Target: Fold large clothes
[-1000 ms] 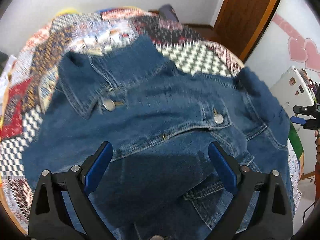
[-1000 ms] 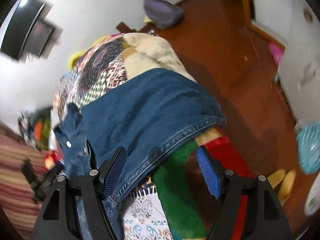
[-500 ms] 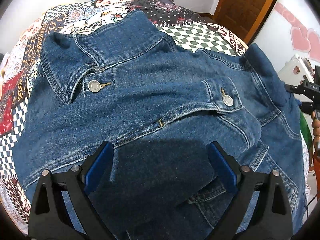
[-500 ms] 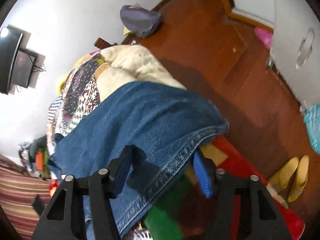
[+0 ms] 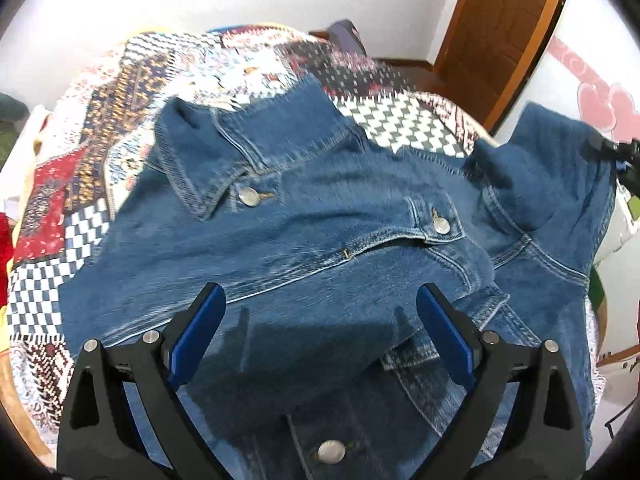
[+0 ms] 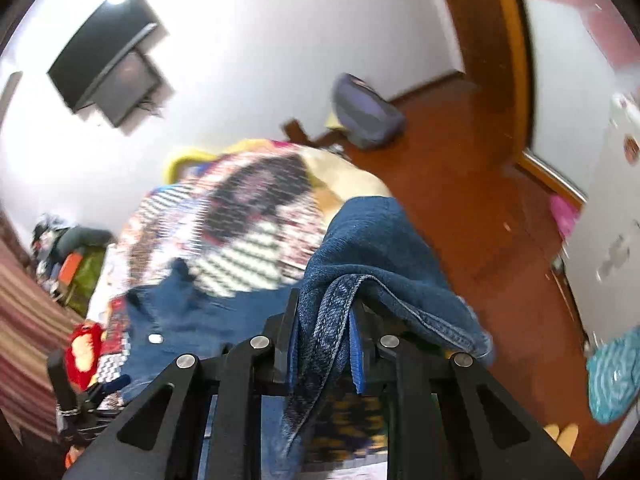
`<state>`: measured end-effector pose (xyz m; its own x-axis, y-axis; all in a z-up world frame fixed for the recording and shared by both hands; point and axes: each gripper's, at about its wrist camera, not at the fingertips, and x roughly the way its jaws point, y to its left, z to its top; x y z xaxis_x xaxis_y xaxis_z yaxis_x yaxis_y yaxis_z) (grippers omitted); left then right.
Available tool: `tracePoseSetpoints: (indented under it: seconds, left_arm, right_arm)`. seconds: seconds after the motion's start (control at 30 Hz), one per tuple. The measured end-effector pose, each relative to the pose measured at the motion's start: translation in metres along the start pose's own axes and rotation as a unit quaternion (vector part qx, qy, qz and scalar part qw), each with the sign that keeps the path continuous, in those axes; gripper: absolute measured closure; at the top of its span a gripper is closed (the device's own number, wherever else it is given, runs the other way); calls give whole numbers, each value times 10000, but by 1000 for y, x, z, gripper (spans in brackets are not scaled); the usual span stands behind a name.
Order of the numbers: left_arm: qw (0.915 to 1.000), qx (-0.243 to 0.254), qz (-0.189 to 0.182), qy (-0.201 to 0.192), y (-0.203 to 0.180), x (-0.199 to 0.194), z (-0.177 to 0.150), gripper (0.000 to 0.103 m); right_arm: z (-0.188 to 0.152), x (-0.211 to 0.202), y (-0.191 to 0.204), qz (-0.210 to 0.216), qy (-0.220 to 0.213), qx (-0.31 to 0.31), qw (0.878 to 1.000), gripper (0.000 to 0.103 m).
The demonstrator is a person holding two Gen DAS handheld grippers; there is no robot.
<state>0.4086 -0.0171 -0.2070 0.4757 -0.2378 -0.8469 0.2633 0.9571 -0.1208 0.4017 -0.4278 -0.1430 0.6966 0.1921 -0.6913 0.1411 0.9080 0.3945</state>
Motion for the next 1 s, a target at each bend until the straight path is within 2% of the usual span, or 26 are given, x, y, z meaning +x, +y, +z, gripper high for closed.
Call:
tracePoseSetpoints:
  seconds: [0.27, 0.4, 0.5, 0.6, 0.7, 0.87, 1.0]
  left_arm:
    - [9990, -94, 78, -434, 18, -50, -12, 6]
    - [9980, -125, 211, -590, 29, -69, -21, 6]
    - [9972, -231, 231, -674, 39, -82, -30, 6]
    - [9966, -327, 270, -710, 48, -89, -39, 6]
    - [9963, -427, 278, -698, 56, -93, -46, 6]
    - [9963, -505, 307, -631, 61, -92, -55, 6]
    - [9967, -476, 295, -581, 56, -89, -57, 6]
  right_arm:
    - [14, -12, 97, 801, -166, -426, 9957, 87]
    - [4, 5, 149, 1138, 67, -648, 9914, 89]
    - [-19, 30, 185, 1231, 487, -912, 9870, 89]
    - [-53, 62, 209, 1349, 1146, -1070, 9784, 89]
    - [-85, 84, 223, 1265, 1580, -1305, 9706, 89]
    - [-128, 110, 221, 1150, 2210, -1462, 9574, 89]
    - [-142, 121, 204, 1125, 2577, -1383, 9496, 88]
